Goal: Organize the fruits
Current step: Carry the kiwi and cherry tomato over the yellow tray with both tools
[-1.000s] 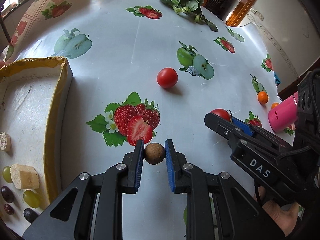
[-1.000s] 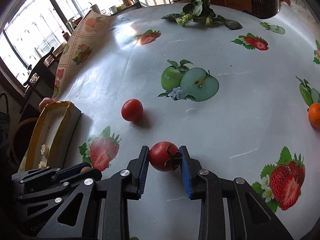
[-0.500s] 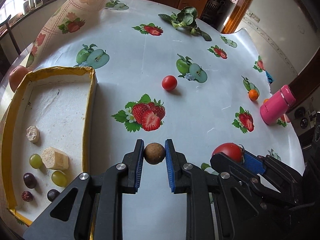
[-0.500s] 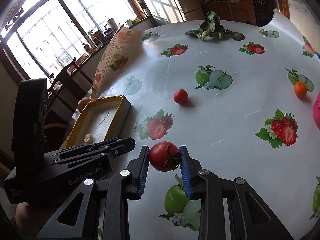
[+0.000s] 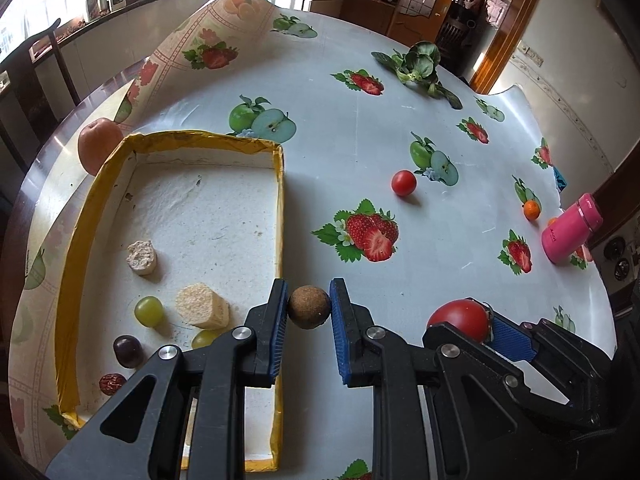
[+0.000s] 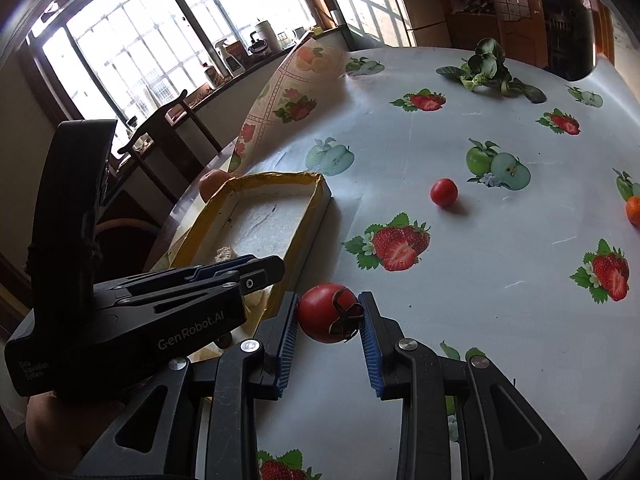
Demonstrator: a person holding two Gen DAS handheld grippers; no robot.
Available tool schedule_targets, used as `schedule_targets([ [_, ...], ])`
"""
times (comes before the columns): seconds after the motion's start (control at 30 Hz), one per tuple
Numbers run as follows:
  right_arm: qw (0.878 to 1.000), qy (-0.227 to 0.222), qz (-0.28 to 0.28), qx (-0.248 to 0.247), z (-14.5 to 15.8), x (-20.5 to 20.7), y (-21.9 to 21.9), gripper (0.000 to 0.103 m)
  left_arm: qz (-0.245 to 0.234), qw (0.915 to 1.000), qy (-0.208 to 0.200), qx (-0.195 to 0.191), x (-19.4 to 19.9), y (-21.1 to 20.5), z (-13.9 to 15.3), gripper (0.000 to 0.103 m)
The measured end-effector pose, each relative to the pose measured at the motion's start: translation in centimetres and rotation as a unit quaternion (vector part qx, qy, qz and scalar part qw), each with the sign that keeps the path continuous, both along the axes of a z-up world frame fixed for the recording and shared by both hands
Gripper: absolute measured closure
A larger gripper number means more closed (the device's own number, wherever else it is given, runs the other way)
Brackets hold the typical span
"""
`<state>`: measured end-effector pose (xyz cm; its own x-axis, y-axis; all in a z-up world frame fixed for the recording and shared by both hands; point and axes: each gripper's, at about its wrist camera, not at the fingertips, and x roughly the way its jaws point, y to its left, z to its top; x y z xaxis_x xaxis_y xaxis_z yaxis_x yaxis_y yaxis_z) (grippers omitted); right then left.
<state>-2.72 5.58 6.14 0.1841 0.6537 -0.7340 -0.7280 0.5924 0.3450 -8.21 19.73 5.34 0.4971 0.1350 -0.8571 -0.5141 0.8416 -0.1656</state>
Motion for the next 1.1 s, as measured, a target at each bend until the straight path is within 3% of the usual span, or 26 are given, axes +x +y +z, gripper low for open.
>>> schedule_targets([
  [1.1,0.999,0.008,0.039,-0.004,-1.0,-2.1,9.2,0.073,0.067,0.9975,0.021,-0.007,-4.3,8.7,-2.4,0.085],
])
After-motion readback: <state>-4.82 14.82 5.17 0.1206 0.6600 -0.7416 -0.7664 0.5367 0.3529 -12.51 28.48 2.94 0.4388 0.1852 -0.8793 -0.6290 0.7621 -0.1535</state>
